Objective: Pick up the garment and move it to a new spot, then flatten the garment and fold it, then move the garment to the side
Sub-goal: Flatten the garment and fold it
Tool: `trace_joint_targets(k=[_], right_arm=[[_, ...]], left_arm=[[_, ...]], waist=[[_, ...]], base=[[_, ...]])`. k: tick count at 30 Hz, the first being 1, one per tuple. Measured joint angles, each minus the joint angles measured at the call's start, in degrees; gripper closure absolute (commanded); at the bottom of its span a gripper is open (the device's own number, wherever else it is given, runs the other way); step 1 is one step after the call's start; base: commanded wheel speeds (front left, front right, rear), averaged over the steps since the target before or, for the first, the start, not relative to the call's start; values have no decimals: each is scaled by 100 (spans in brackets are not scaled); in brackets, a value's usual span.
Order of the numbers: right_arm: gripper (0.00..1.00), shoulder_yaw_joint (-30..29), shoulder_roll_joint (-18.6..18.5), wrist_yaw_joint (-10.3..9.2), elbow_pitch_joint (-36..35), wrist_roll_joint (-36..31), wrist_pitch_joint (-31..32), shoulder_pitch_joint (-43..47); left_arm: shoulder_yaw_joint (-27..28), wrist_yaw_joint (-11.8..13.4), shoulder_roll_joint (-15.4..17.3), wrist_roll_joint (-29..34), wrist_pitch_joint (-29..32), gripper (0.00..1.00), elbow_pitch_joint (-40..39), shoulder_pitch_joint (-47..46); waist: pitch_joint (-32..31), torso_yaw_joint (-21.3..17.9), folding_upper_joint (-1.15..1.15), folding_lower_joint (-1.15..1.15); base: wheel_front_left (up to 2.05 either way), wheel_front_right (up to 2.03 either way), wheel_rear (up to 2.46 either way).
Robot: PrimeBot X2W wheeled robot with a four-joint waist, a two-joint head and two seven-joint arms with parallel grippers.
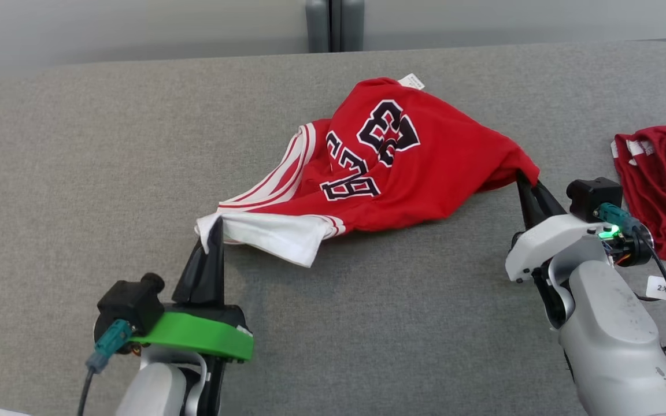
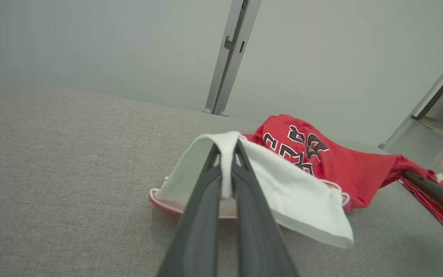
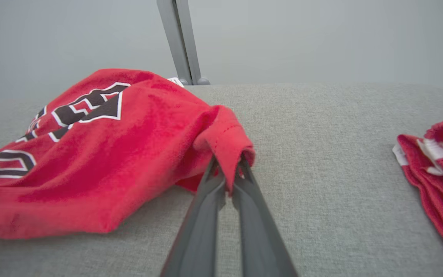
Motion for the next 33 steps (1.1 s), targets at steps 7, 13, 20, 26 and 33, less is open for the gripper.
trace_joint_targets(k=[7,13,20,26,33], right_arm=[[100,460,-76,0,-2201,747,776,751],[100,468,-294,0,-4305,1268,1709,1282],[100,110,-398,-1,-6449,1594,2704,1613],[100,-360,-369,-1,-7897,1682,3263,1615],[100,-647,-490,-1,-8480,1538,3776,1502]], left_arm=[[336,-46,421,-16,55,100,-822,-432],[586,-46,816,-23,349,100,-1611,-853],[758,15,1169,-15,851,100,-2669,-1271],[884,52,1506,2,1390,100,-3530,-1681],[1009,97,1771,-124,2011,100,-3922,-2147]], waist=[[-404,-255,0,0],[-712,-422,0,0],[-1042,-566,0,0],[-1147,-697,0,0],[-1032,-754,0,0]], base=[[0,0,0],[0,0,0],[0,0,0],[0,0,0],[0,0,0]])
